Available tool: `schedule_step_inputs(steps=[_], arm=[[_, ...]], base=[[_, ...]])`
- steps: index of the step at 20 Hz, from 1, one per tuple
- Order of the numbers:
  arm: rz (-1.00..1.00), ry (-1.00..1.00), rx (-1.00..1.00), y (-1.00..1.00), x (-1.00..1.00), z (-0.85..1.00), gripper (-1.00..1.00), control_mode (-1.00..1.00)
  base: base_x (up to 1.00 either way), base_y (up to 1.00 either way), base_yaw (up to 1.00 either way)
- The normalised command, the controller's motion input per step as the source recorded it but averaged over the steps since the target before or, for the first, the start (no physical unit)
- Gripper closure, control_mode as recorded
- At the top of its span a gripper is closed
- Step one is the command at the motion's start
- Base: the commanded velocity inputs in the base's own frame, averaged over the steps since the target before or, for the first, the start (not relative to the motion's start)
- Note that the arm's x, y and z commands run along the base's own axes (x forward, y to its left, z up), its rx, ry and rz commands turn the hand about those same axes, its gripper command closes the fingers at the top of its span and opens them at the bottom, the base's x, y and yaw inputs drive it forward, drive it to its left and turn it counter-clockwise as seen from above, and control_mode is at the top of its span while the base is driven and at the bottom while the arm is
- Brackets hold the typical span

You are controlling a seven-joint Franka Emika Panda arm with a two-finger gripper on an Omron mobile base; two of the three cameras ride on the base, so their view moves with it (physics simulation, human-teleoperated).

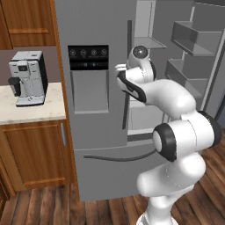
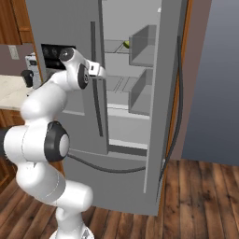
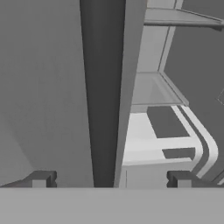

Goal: There is a bowl on the dining counter. Grab a lemon wedge from the fridge and place it in the bowl. Then get the liquor bottle and glass cup from the cabinet and place them next to the bowl.

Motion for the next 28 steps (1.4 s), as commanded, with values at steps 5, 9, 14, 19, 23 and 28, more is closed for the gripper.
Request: schedule_step_inputs(steps=[5,9,14,19,23,28], arm=[[0.0,-0.05,0.06,0.0,0.22,-0.15,-1.0,-1.0],[0.0,0.0,0.06,0.0,0.4,-0.1,-1.0,-1.0],[0.0,0.0,0.05,0.0,0.52,-0.09,-1.0,-1.0],[0.0,0.0,0.01,0.0,0.62,-0.06,1.0,-1.0],[0.0,-0.01,0.0,0.06,0.18,0.0,1.0,-1.0],[0.0,-0.02,0.0,0.41,-0.2,0.01,1.0,-1.0]], base=[[0.0,0.0,0.0],[0.0,0.0,0.0],[0.0,0.0,0.0],[0.0,0.0,0.0],[0.0,0.0,0.0],[0.0,0.0,0.0]])
